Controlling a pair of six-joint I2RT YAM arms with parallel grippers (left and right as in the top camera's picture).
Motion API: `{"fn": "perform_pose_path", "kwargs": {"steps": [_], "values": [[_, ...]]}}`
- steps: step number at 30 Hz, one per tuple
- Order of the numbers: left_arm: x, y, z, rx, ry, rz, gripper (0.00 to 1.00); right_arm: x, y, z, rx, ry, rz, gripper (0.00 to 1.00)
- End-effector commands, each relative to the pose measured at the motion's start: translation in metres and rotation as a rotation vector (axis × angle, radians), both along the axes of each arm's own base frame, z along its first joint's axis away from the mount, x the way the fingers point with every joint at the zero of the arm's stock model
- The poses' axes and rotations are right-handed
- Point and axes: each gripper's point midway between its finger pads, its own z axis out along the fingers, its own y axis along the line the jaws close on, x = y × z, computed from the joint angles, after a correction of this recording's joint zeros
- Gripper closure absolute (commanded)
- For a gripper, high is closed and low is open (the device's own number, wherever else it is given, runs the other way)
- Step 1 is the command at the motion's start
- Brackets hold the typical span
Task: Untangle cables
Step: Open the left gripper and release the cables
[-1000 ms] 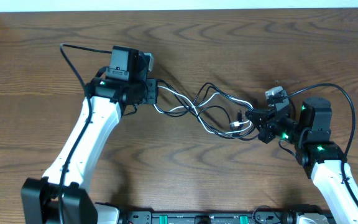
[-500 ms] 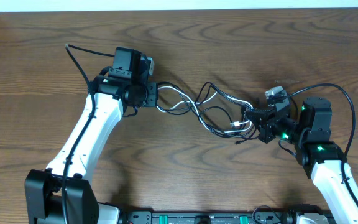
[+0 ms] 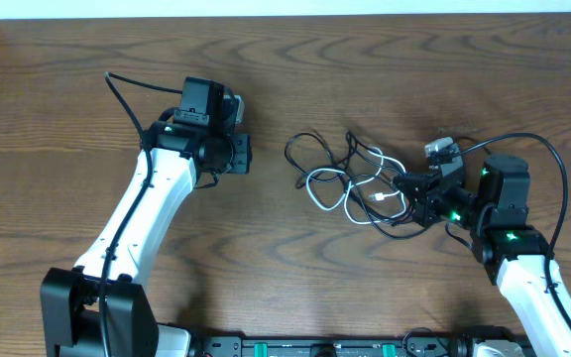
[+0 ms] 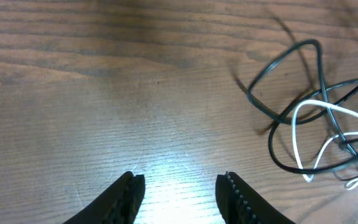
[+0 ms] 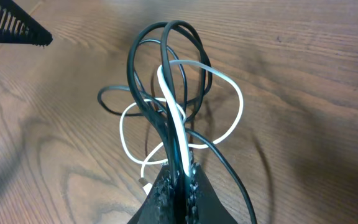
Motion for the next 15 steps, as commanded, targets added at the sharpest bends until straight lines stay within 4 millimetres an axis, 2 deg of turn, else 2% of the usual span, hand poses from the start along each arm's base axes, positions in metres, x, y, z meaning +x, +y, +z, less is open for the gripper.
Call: {"fn": "perform_pose_path", "kwargs": {"steps": [1, 7, 9, 12, 14, 15], "values": [[-0.0027, 0.0048, -0.0079, 0.018, 0.024, 0.011, 0.55, 0.0019, -0.0019, 0.0018, 0.004, 0.000, -0.009, 0.99], [-0.0030, 0.0048, -0.0081, 0.018, 0.025, 0.011, 0.54, 0.0018, -0.0019, 0.0016, 0.005, 0.001, -0.009, 0.97], [-0.0039, 0.0050, -0.0087, 0.019, 0.029, 0.011, 0.52, 0.0019, -0.0019, 0.0017, 0.004, 0.000, -0.009, 0.91], [-0.0046, 0.0052, -0.0096, 0.019, 0.032, 0.011, 0.46, 0.0028, -0.0033, 0.0010, -0.003, 0.000, -0.018, 0.72], [-0.0065, 0.0055, -0.0120, 0.021, 0.039, 0.011, 0.45, 0.0028, -0.0033, 0.0009, -0.003, 0.000, -0.018, 0.39], [-0.0076, 0.0058, -0.0134, 0.022, 0.043, 0.011, 0.45, 0.0027, -0.0033, 0.0009, -0.003, 0.001, -0.018, 0.32]]}}
